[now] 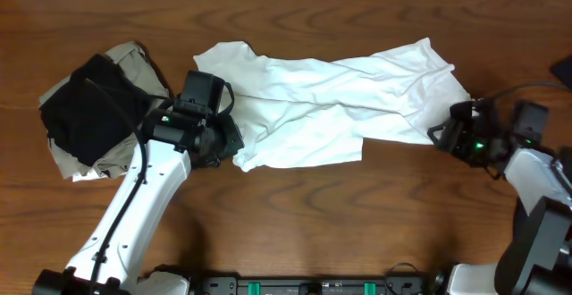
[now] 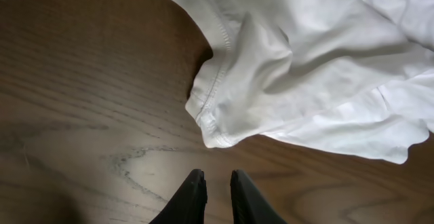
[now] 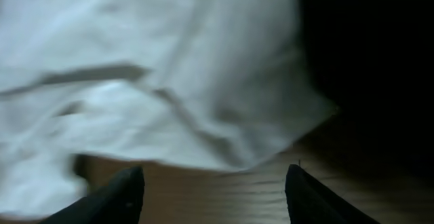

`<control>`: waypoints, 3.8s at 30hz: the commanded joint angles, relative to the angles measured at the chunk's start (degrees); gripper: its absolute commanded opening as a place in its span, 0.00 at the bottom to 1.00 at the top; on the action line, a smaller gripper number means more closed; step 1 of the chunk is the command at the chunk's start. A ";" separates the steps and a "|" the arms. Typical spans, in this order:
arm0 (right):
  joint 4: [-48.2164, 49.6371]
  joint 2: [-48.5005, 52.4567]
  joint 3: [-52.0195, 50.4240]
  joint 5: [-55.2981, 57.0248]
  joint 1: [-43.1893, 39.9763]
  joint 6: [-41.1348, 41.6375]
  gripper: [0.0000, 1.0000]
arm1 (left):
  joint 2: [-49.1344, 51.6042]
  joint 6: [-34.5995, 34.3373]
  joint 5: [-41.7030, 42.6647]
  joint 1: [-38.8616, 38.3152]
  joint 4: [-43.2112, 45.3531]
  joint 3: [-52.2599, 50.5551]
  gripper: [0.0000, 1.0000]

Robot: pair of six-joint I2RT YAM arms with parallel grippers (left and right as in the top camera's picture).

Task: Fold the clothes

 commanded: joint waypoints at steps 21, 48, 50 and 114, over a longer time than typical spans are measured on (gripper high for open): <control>21.29 5.53 1.16 39.63 -7.98 19.41 0.74 | -0.22 0.57 -0.26 0.33 -1.05 0.39 0.34; 13.70 -6.29 1.29 6.19 -3.74 6.43 0.63 | -0.22 0.57 -0.28 0.33 -0.79 0.42 0.36; 10.40 -4.35 1.29 12.11 -2.99 6.43 0.49 | -0.22 0.57 -0.28 0.33 -0.81 0.42 0.36; -14.10 -3.04 10.34 10.51 -4.52 5.99 0.70 | 7.26 -18.01 2.58 -12.81 32.85 -22.95 0.66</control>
